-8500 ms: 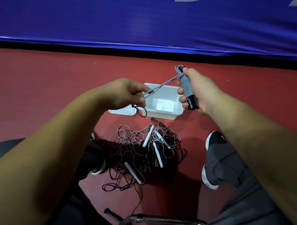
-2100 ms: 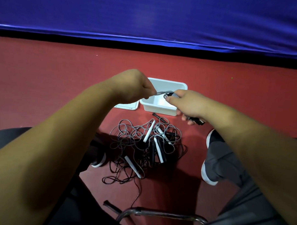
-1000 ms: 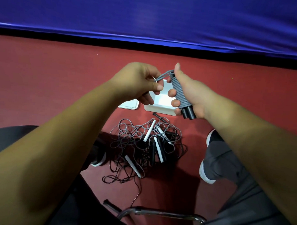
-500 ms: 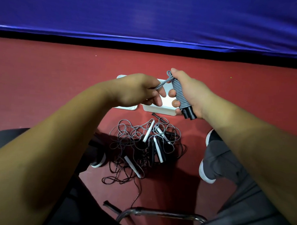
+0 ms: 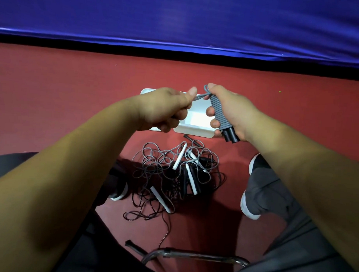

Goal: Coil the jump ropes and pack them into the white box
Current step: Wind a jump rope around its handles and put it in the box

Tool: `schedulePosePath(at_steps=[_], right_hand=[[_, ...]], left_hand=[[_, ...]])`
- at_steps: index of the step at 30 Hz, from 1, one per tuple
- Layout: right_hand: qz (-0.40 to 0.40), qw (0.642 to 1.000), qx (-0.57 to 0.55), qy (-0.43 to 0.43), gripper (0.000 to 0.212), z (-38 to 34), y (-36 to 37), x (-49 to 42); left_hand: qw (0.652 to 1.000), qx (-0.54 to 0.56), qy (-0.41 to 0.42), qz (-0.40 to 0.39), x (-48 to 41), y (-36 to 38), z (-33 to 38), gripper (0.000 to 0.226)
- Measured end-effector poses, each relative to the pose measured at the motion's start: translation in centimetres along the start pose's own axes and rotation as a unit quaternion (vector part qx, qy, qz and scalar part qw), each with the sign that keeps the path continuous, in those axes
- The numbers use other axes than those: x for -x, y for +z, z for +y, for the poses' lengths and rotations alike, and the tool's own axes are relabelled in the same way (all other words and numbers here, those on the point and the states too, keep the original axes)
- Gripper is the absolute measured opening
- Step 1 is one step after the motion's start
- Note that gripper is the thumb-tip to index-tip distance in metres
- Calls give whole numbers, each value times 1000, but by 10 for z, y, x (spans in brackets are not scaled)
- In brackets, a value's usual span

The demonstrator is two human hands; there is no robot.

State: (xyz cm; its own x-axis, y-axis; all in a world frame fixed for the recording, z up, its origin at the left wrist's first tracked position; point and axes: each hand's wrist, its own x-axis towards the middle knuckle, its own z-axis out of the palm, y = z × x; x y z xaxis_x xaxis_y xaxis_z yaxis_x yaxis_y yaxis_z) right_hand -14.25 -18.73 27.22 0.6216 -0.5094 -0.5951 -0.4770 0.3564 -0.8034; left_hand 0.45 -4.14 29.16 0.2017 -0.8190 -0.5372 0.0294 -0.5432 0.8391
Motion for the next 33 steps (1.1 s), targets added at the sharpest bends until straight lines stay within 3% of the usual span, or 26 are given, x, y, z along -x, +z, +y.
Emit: schedulePosePath(at_steps=[2, 5, 12, 18, 20, 23, 25, 30, 33], right_hand=[[-3, 1000, -4, -3, 33, 0, -1, 0], [-5, 1000, -5, -12, 33, 0, -2, 0], [-16, 1000, -14, -20, 31, 1, 1, 0], [-31, 999, -19, -12, 34, 1, 0, -1], [-49, 999, -11, -12, 35, 4, 3, 1], [-73, 997, -17, -7, 36, 7, 6, 3], [-87, 996, -23, 1, 38, 6, 5, 3], [-95, 995, -33, 13, 39, 1, 0, 2], [-82, 996, -42, 11, 39, 0, -2, -1]], left_hand=[[999, 31, -26, 34, -6, 2, -1, 49], [996, 59, -29, 60, -10, -1, -4, 39], [984, -82, 30, 157, -12, -13, -13, 23], [980, -137, 39, 141, -13, -18, -14, 18], [956, -245, 36, 160, -13, -20, -12, 14], [884, -433, 17, 177, -14, -15, -9, 12], [874, -462, -8, 154, -15, -8, -11, 21], [948, -283, -9, 143, -18, -5, -19, 34], [989, -41, 42, 134, -17, -10, -16, 30]])
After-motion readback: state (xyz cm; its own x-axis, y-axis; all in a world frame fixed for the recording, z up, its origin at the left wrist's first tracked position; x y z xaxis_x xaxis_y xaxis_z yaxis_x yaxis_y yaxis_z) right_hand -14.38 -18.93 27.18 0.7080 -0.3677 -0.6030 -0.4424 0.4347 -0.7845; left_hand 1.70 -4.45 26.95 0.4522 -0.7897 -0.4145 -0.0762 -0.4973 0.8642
